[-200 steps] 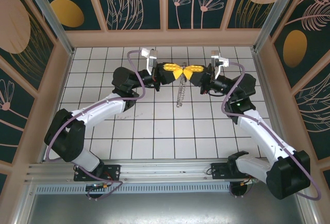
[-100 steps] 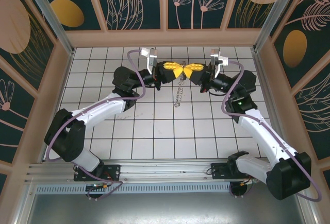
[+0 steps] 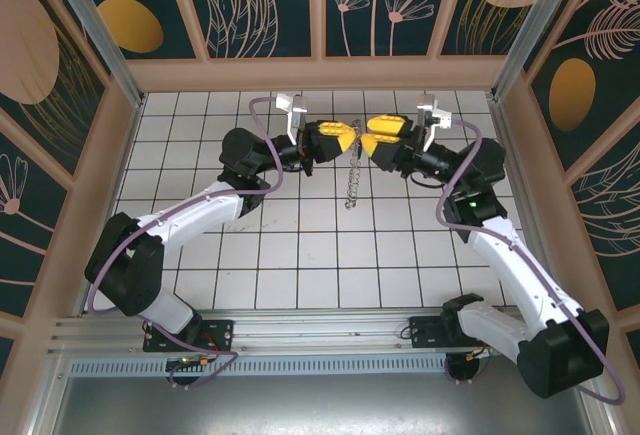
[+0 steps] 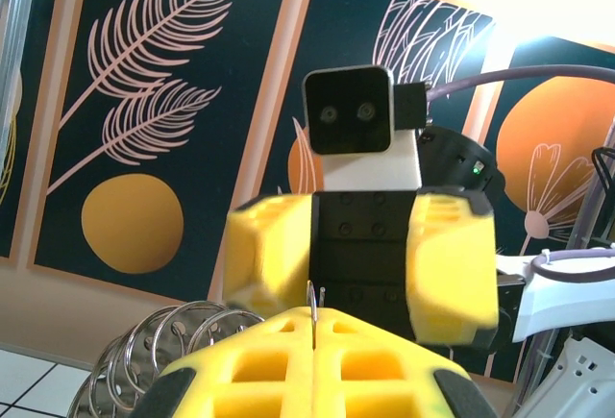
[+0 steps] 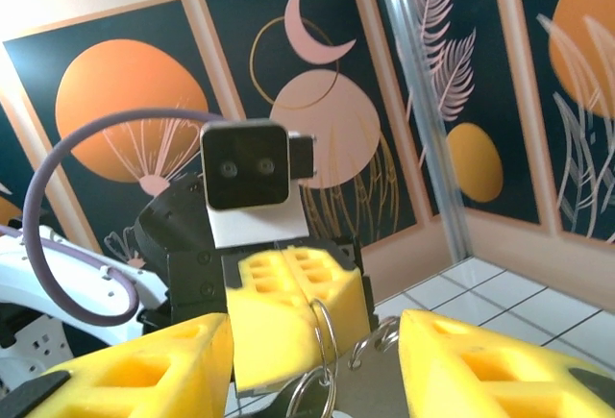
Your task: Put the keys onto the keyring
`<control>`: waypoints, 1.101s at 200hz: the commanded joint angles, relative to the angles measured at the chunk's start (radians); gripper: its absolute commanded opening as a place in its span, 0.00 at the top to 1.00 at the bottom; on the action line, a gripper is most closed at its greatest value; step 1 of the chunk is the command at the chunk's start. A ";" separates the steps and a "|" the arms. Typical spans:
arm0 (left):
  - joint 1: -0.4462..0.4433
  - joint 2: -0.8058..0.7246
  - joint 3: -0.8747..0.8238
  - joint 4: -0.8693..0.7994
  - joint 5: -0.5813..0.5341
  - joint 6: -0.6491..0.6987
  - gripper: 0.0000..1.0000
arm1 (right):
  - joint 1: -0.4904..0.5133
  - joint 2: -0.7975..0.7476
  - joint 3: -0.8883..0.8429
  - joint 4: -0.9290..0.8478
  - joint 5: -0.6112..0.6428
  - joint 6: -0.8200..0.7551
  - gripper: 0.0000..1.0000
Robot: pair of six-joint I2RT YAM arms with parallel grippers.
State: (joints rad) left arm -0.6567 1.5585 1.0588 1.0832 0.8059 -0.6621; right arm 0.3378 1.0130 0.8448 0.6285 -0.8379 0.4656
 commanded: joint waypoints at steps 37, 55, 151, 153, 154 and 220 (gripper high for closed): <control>-0.004 -0.030 0.026 0.022 0.005 0.010 1.00 | -0.048 -0.027 -0.026 0.112 -0.027 0.091 0.56; -0.004 -0.021 0.038 0.020 0.017 -0.005 1.00 | -0.037 -0.005 -0.025 0.138 -0.064 0.106 0.67; -0.004 -0.009 0.047 0.020 0.020 -0.013 1.00 | 0.006 0.068 -0.004 0.157 -0.096 0.102 0.71; -0.004 -0.008 0.047 0.020 0.021 -0.013 1.00 | 0.005 0.069 -0.004 0.157 -0.097 0.103 0.71; -0.003 -0.009 0.047 0.021 0.020 -0.013 1.00 | 0.006 0.069 -0.004 0.157 -0.097 0.102 0.71; -0.004 0.002 0.055 0.025 0.021 -0.019 1.00 | 0.023 0.073 -0.006 0.151 -0.093 0.093 0.89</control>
State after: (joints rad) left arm -0.6567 1.5589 1.0760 1.0695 0.8146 -0.6640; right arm 0.3504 1.0859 0.8288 0.7334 -0.9150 0.5587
